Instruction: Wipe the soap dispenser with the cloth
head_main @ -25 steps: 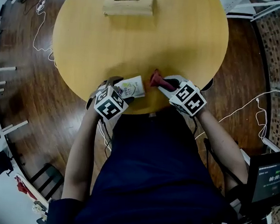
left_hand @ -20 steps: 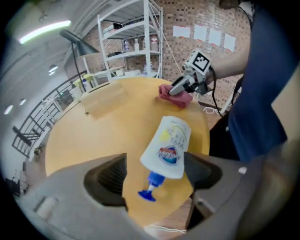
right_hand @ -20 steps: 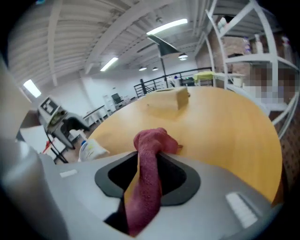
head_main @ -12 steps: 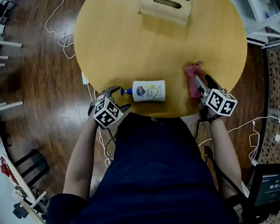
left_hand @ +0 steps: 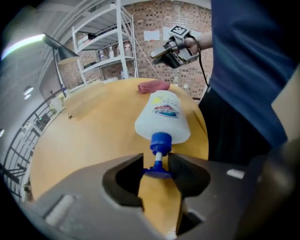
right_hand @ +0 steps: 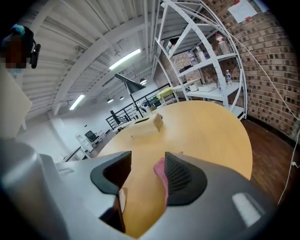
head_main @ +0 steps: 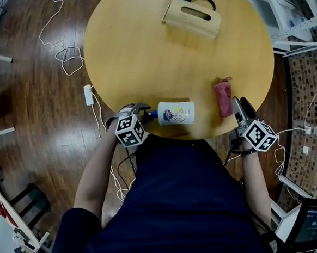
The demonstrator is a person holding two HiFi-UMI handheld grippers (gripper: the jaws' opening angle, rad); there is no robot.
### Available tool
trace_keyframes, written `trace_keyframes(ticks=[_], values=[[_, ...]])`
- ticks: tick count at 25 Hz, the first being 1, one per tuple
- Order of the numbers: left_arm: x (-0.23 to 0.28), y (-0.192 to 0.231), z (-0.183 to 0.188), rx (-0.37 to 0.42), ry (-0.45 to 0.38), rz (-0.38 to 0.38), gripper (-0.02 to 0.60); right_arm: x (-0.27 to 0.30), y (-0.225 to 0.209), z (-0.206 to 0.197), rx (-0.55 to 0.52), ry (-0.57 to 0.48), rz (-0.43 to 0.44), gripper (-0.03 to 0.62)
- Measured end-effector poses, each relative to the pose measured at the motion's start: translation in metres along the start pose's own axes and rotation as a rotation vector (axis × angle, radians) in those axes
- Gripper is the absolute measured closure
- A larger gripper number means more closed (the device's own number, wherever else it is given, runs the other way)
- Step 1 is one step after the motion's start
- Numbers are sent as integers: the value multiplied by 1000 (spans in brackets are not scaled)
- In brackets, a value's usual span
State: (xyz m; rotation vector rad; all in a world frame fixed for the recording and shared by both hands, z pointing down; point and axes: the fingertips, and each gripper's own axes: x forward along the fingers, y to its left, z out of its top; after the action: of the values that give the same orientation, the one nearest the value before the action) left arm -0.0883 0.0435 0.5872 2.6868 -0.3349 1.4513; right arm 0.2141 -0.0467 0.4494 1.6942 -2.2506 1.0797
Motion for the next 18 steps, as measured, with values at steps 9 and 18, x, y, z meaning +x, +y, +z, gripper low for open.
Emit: trace_keyframes(ticks=[9, 18], values=[[-94, 73, 125, -17, -337, 84, 425, 11, 30, -30, 38, 60, 8, 392], [-79, 87, 161, -54, -377, 86, 426, -8, 47, -52, 58, 43, -28, 419]])
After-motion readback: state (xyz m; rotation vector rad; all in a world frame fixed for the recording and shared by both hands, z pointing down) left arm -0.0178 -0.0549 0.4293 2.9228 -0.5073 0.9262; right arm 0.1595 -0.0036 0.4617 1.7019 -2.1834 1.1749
